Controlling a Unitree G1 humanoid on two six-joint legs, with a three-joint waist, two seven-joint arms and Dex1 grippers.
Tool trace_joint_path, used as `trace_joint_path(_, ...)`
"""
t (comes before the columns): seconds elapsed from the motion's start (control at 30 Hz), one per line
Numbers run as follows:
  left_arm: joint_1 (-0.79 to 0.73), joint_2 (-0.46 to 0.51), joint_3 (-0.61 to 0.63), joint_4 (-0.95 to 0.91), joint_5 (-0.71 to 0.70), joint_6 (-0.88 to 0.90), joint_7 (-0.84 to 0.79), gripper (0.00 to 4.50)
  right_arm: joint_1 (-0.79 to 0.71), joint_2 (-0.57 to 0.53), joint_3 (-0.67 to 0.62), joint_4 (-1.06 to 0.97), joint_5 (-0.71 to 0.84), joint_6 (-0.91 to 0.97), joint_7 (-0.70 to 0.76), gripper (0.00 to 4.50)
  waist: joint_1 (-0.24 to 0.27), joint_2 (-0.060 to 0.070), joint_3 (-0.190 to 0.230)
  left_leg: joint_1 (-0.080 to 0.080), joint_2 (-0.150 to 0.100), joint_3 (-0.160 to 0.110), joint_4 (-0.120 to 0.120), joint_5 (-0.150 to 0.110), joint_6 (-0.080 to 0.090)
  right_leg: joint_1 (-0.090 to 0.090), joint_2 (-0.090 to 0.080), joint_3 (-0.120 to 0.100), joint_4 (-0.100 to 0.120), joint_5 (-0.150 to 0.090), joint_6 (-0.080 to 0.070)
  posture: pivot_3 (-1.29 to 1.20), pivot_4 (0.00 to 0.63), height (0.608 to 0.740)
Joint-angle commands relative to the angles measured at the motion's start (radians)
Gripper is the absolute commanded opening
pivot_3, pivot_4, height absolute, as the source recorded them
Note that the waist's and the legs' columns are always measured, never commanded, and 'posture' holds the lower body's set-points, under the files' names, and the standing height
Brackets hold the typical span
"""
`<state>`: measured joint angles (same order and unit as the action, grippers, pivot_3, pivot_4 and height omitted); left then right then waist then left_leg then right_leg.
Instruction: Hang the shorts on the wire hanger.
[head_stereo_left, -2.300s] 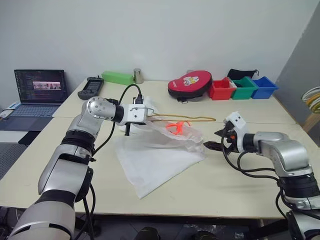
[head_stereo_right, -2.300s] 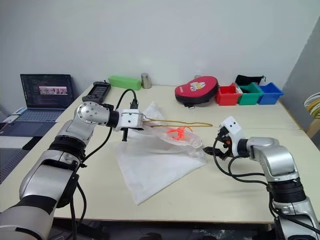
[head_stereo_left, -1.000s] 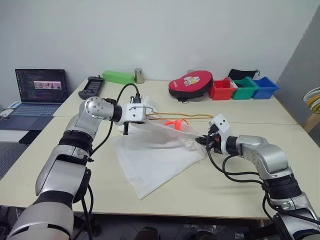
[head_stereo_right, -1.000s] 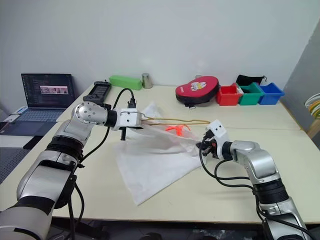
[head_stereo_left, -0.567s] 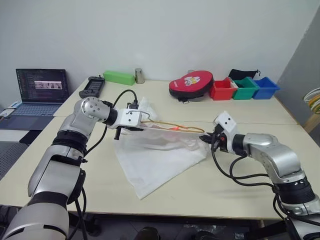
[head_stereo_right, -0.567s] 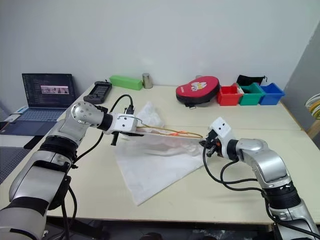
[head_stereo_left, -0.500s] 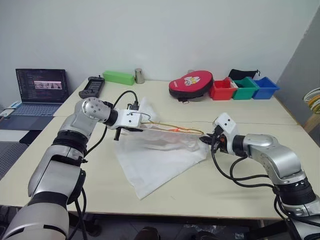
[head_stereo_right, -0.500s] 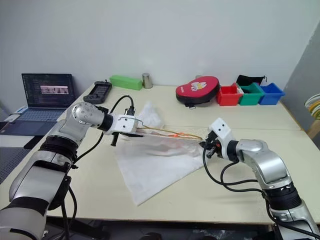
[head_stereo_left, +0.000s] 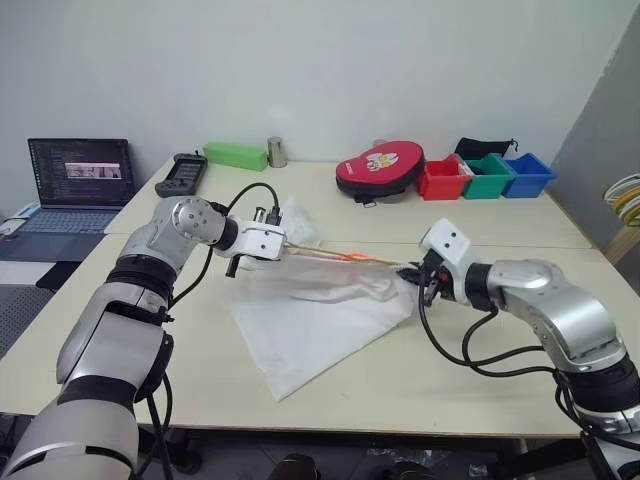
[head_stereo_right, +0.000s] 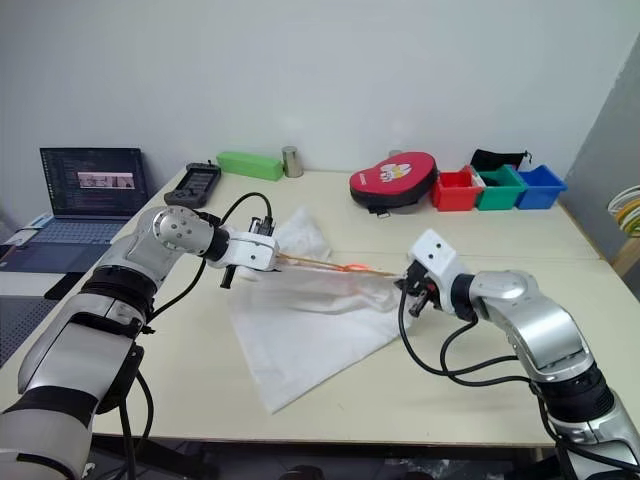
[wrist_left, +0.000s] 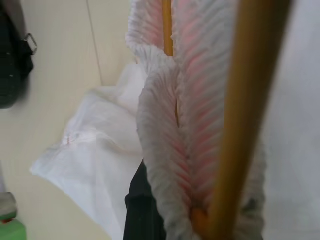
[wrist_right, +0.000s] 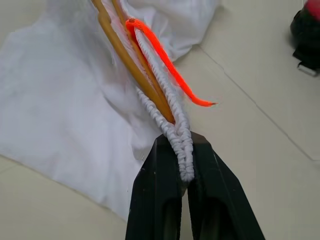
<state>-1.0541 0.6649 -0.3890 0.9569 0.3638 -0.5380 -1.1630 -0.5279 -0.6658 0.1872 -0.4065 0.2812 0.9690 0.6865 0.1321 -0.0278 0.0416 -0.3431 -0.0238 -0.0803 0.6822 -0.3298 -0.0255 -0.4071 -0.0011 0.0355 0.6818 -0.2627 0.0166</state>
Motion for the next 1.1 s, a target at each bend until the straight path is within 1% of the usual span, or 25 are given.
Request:
trace_joint_path(0.03,-0.005,-0.033,-0.034,-0.011,0.031,-0.010,0.002,0.00,-0.073,0.005,0.021,-0.102,-0.004,0.004,-0.009,0.04,-0.001,0.000,0.000,0.000,0.000,0.000,0.000,0.000,0.000,0.000,0.000,0.000,0.000,0.000,0.000,0.20,0.000,0.740)
trace_joint_path(0.1,-0.008,-0.061,-0.037,-0.019,0.030,-0.002,0.012,0.00,-0.092,-0.004,0.050,-0.109,-0.030,0.005,-0.015,0.04,-0.001,0.000,0.000,0.000,0.000,0.000,0.000,0.000,0.000,0.000,0.000,0.000,0.000,0.000,0.000,0.20,0.000,0.740)
trace_joint_path(0.2,-0.008,-0.078,-0.040,-0.025,0.031,0.001,0.008,0.00,-0.096,-0.031,0.091,-0.108,-0.068,-0.011,-0.011,0.04,-0.001,0.000,0.000,0.000,0.000,0.000,0.000,0.000,0.000,0.000,0.000,0.000,0.000,0.000,0.000,0.19,0.000,0.740)
trace_joint_path(0.47,-0.030,0.015,-0.050,0.065,0.081,-0.052,0.029,0.00,0.037,-0.164,0.021,-0.082,-0.094,-0.071,0.030,0.04,-0.003,0.000,0.000,-0.001,0.000,0.001,0.000,0.000,0.000,0.000,0.000,0.000,-0.001,0.000,0.000,0.18,0.000,0.740)
trace_joint_path(0.6,-0.044,0.030,-0.055,0.093,0.093,-0.058,0.049,0.00,0.063,-0.200,0.001,-0.076,-0.089,-0.090,0.044,0.04,-0.005,0.000,0.000,-0.001,0.000,0.001,0.000,0.000,0.000,0.000,0.000,0.000,-0.001,0.000,0.000,0.19,0.000,0.740)
trace_joint_path(0.73,-0.053,0.022,-0.059,0.103,0.090,-0.056,0.059,0.00,0.069,-0.218,-0.003,-0.079,-0.086,-0.100,0.054,0.04,-0.003,0.000,0.000,-0.001,0.000,0.001,0.000,0.000,0.000,0.000,0.000,0.000,-0.001,0.000,0.000,0.19,0.000,0.740)
trace_joint_path(0.83,-0.052,0.013,-0.067,0.101,0.091,-0.051,0.062,0.00,0.033,-0.206,0.005,-0.103,-0.069,-0.077,0.056,0.04,-0.004,0.000,0.000,-0.001,0.000,0.001,0.000,0.000,0.000,0.000,0.000,0.000,-0.001,0.000,0.000,0.19,0.000,0.740)
trace_joint_path(0.97,-0.056,-0.013,-0.082,0.094,0.097,-0.049,0.078,0.00,-0.044,-0.151,0.043,-0.139,-0.060,-0.030,0.037,0.04,-0.007,0.000,0.000,0.000,0.000,0.001,0.000,0.000,0.000,0.000,0.000,0.000,0.000,0.000,0.000,0.18,0.000,0.740)
trace_joint_path(1.1,-0.072,-0.079,-0.084,0.078,0.093,-0.026,0.094,0.00,-0.139,-0.077,0.120,-0.153,-0.079,0.000,0.022,0.04,-0.009,0.000,0.000,0.000,0.000,0.000,0.000,0.000,0.000,0.000,0.000,0.000,0.000,0.000,0.000,0.18,0.000,0.740)
